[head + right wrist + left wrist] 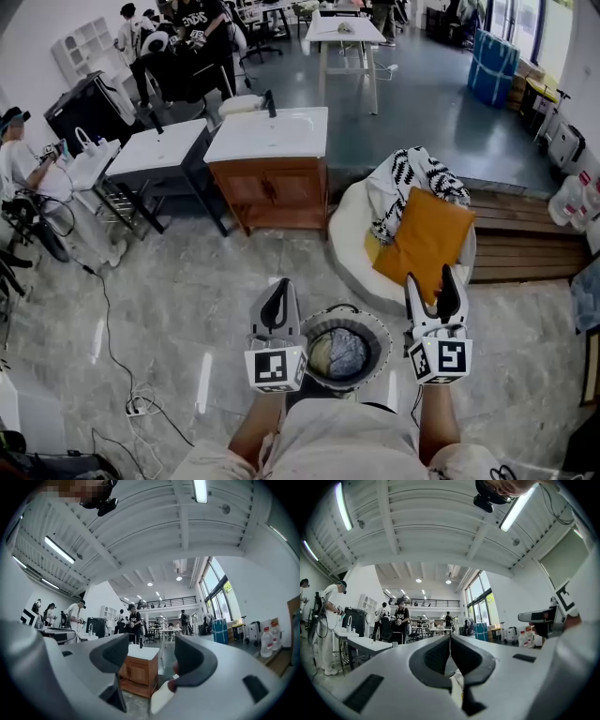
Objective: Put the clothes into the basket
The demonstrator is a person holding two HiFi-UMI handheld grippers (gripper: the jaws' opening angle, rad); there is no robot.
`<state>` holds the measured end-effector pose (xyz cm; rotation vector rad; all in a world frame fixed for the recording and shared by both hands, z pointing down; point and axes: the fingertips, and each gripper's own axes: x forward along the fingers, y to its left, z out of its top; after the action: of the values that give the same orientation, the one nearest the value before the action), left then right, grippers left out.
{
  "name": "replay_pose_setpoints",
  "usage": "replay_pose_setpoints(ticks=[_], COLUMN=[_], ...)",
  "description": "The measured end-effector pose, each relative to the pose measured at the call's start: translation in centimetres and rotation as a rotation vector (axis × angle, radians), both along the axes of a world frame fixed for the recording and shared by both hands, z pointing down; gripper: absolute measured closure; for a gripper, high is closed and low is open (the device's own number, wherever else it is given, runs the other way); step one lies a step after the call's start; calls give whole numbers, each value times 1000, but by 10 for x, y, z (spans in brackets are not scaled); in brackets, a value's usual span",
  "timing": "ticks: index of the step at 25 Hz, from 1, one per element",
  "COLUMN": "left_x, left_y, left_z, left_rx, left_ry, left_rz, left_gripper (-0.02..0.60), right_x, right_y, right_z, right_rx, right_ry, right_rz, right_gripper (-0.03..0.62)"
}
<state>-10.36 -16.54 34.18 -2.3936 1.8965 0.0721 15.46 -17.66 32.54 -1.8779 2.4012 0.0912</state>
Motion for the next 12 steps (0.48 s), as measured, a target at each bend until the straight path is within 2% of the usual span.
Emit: replay_pose_setpoints(ticks=[4, 7, 10, 12], left_x=[0, -1, 1, 2], left_y=[0, 1, 1, 1], left_z=[-1, -5, -5, -3], left_rx=[1, 6, 6, 1], left_ry=[-3, -5, -8, -11], left_rz=[4, 3, 5, 5], left_gripper=[574, 574, 574, 574], right_x=[0, 2, 11, 13], right_y=[0, 1, 0, 0], right_z=[2, 3, 6, 8], right_rx=[-9, -17, -28, -33], right_ry=[3, 12, 3, 4], right_rz=[16, 43, 103, 113], right_gripper=[366, 460, 589, 606])
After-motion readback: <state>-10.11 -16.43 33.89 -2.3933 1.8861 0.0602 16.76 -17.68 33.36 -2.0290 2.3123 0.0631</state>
